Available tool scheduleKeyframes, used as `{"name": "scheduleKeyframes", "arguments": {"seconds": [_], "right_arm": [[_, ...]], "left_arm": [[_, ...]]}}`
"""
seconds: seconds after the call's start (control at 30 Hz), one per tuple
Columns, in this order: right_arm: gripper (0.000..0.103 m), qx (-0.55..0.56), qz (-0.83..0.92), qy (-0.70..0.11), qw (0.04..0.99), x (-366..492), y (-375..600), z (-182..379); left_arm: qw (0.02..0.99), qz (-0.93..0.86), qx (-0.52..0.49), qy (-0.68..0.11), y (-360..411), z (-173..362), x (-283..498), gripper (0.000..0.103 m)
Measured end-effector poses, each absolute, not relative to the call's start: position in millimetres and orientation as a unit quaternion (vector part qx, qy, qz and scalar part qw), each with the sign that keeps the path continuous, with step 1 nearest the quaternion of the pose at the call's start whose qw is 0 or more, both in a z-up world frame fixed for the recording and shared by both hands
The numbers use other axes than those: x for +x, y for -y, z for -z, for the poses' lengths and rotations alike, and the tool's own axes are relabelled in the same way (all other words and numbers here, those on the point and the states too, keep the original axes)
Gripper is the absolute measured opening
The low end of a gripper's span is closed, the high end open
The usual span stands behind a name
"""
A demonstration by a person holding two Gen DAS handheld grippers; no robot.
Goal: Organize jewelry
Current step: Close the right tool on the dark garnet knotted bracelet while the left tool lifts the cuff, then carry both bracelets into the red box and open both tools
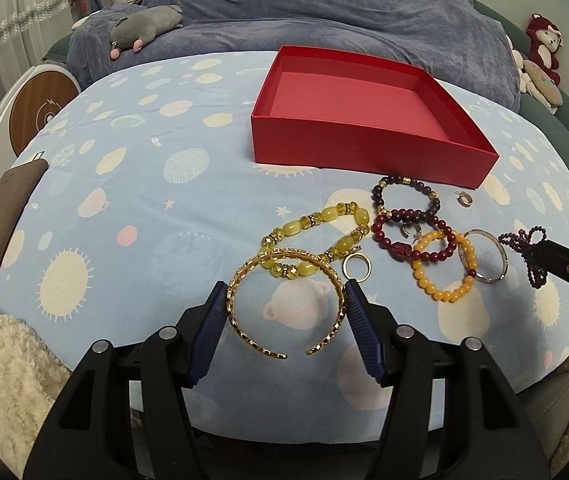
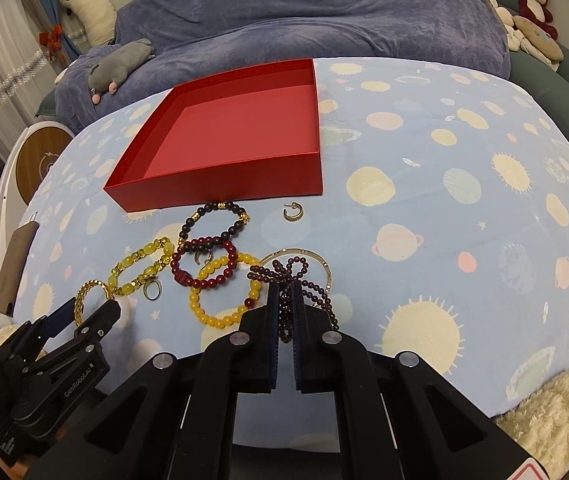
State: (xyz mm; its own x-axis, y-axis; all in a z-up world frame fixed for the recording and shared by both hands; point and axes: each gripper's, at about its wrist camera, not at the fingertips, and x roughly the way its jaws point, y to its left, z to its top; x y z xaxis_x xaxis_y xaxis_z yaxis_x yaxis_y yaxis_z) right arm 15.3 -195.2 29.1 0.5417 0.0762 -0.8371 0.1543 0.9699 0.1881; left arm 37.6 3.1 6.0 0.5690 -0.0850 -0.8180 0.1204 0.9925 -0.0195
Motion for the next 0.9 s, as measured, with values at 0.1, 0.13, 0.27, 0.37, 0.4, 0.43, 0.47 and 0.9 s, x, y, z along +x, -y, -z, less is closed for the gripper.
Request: {"name": "scheduleKeyframes", "arguments": {"seconds": [0.1,0.13,0.27,0.37,0.4,0.43,0.47,0.9], "right_arm": [[0.005,0.124,0.018,-0.476,0.871,10.8,195.8,-33.2],[0.005,0.125,0.016,-0.474,0.871,10.8,195.6,-34.8],[0.005,0.126,0.010,-0.466,0.876,14.9,195.5,-42.2],[0.005,0.127,0.005,-0.463,0.877,25.1,196.6,-48.4],[0.005,0.126,0.002,-0.462,0.878,29.3,197.4,-50.6],[0.005,0.127,-0.001,-0.460,0.879,35.0,197.9,-53.2],[0.005,0.126,-0.004,-0.458,0.880,41.6,198.7,-56.1],[0.005,0.135,-0.034,-0.436,0.889,193.8,219.2,-84.1]], "left_arm": [[0.888,0.063,0.020,-0.454,-1.7,-14.3,37.2,0.056],[0.889,0.065,0.020,-0.452,-1.6,-17.8,37.5,0.056],[0.891,0.072,0.011,-0.447,-3.8,-32.3,42.8,0.056],[0.894,0.078,0.014,-0.442,-3.6,-44.7,53.4,0.056],[0.895,0.081,0.017,-0.439,-2.7,-49.5,58.6,0.056],[0.897,0.084,0.021,-0.434,-1.4,-54.5,64.5,0.056],[0.899,0.086,0.025,-0.429,0.9,-59.8,70.8,0.056],[0.907,0.123,0.024,-0.403,44.8,-97.3,224.4,0.056]]}}
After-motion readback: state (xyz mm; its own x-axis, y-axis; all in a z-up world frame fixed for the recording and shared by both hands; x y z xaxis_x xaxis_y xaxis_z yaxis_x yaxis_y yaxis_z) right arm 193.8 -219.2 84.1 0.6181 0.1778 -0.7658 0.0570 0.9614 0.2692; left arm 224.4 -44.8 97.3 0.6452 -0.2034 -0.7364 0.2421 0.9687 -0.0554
